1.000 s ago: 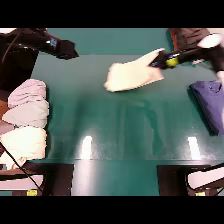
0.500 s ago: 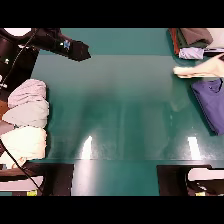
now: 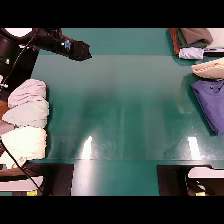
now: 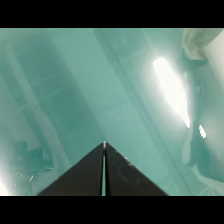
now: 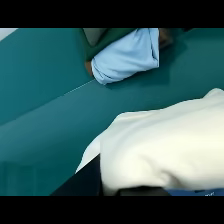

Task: Fold the shirts.

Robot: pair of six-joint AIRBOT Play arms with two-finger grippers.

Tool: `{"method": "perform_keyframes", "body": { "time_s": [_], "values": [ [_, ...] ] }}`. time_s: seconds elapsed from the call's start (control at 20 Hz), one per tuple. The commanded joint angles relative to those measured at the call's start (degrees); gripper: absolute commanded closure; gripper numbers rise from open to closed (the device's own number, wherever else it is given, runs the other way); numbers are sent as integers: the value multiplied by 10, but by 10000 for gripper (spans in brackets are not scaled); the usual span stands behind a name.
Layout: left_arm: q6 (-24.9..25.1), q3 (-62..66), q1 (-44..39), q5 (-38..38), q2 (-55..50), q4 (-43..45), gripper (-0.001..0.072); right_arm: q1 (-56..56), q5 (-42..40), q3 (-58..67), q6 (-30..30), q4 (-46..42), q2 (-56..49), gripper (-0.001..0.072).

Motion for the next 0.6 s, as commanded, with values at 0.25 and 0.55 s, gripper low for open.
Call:
{"method": "perform_keyframes", "body": {
  "time_s": [0.25, 0.55],
  "values": [
    [5, 0, 0, -6, 0, 8, 681, -5, 57, 0, -30, -58, 68, 697],
    [19, 0, 0, -6, 0, 8, 681, -5, 184, -2, 17, -169, 78, 697]
  ]
}}
